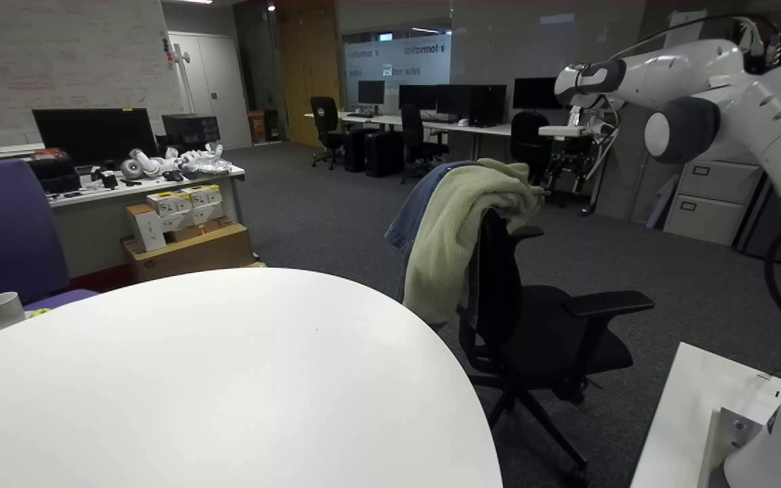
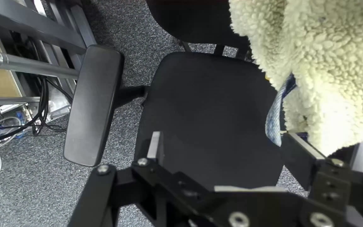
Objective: Put the jersey on the table
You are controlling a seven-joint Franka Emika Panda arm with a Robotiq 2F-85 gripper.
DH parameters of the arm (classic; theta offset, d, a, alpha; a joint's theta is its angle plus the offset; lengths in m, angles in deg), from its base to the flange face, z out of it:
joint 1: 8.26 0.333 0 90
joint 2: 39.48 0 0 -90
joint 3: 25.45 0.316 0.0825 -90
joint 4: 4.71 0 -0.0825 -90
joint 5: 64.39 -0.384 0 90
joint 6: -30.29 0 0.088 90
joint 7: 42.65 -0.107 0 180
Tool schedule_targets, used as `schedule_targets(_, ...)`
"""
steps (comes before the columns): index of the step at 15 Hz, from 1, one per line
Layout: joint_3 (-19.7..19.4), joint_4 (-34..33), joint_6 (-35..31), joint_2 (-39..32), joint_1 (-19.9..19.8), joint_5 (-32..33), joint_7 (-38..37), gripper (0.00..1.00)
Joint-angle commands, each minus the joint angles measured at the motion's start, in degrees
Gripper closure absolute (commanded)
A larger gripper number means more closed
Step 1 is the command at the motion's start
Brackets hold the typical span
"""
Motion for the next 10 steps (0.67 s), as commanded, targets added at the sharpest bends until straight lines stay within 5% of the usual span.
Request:
schedule_targets(1,-0.1,-1.9,1.8,-1.4,-0.8,0.4,0.8,0.00)
schedule_targets(10,0.3,-2.4,2.2,-1.3,-1.3,-0.1,1.2,0.00)
